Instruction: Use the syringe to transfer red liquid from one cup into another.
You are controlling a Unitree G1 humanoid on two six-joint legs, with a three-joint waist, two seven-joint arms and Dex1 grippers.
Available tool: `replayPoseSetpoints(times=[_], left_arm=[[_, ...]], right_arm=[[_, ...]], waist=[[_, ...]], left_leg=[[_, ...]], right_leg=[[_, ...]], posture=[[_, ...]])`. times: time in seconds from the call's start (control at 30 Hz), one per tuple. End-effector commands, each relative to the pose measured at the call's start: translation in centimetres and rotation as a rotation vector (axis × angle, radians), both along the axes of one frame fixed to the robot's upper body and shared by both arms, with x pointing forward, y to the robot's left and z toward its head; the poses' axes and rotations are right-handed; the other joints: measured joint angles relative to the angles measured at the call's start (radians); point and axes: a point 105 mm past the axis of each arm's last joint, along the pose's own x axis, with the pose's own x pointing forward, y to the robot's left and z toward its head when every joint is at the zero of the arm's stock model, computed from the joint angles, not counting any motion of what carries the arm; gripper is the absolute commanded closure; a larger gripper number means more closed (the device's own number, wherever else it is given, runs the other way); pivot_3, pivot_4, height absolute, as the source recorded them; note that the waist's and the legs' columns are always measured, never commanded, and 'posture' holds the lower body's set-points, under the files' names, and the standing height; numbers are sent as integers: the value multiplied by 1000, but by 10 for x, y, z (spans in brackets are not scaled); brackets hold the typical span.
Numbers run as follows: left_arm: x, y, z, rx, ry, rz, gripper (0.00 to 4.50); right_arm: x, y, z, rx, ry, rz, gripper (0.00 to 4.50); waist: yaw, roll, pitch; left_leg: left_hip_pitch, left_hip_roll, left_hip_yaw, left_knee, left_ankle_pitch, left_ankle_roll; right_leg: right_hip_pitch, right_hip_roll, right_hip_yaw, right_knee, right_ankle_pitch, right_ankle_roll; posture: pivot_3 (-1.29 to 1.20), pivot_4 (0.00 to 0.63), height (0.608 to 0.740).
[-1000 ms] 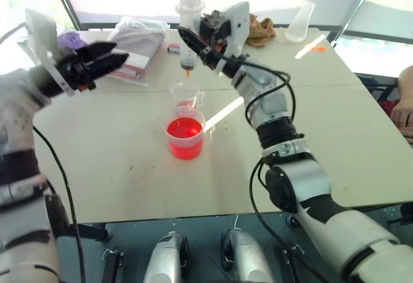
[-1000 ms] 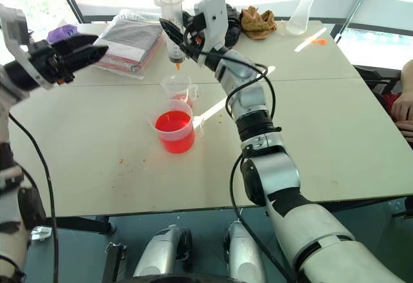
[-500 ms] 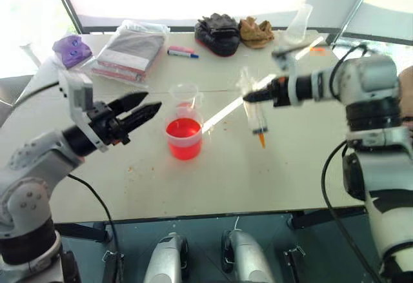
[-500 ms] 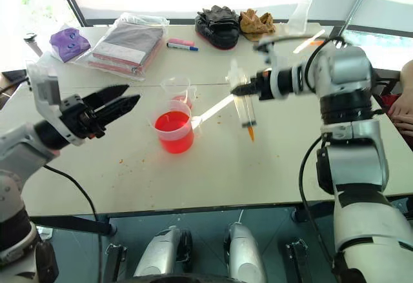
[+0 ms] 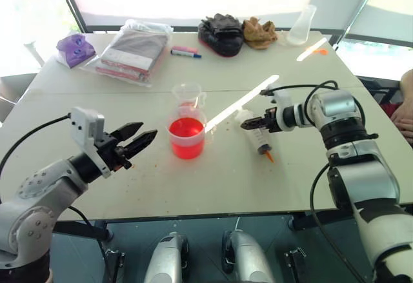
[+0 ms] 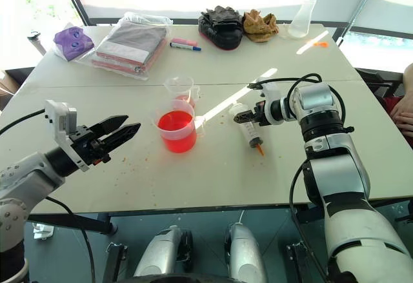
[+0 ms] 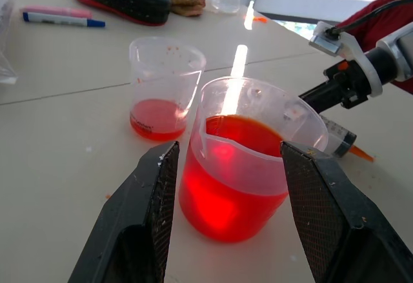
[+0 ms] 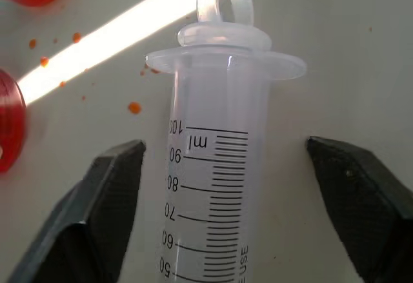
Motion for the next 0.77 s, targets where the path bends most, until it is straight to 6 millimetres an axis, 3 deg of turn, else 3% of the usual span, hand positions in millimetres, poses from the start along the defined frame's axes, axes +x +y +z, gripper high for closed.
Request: replayPoseSetpoints(times=[0.03,0.13,0.2,0.3,0.37,0.47,0.57,0.77], left_arm=[[-5,-2,8,16,-42,-15,1915],[-5,0,10,21,-44,-12,1915],[-6,5,12,23,-45,-3,1915],[-7,15,14,-13,-27,35,1915],[-10,18,11,-4,-12,39,1915],[-15,18,9,5,8,27,1915],[-20,19,7,31,35,11,1915],[-36,17,-4,105,122,-90,1915]], right_arm=[[3,-2,16,-28,-77,16,13],[2,-3,36,-9,-149,43,13],[-2,-2,69,117,-199,30,13],[-22,-8,112,218,-373,102,13],[-34,-14,123,210,-505,114,13],[-55,-32,109,124,-651,107,13],[-87,-34,91,73,-806,193,13],[-131,-47,42,36,-760,281,13]], waist=[[0,0,0],[0,1,0],[0,1,1],[4,1,1],[5,0,0],[9,-3,-2],[16,-2,-1],[17,3,-1]], left_leg=[[0,0,0,0,0,0],[0,0,0,0,0,0],[-1,0,0,0,0,0],[-3,0,0,0,0,0],[-5,0,-2,0,0,0],[-5,0,-3,-1,-1,0],[-5,0,-3,-2,-1,0],[-4,1,-2,-2,-1,-1]], right_leg=[[0,0,0,0,0,0],[-1,0,0,0,0,0],[-2,0,0,0,0,0],[-3,0,0,0,0,0],[-4,0,-1,-2,0,0],[-2,0,-3,-4,-1,2],[-1,-1,-3,-6,-2,2],[-2,0,-2,-8,-3,3]], posture=[[0,150,740],[0,150,740],[0,150,740],[0,150,740],[0,150,740],[0,150,740],[0,150,740],[0,150,740]])
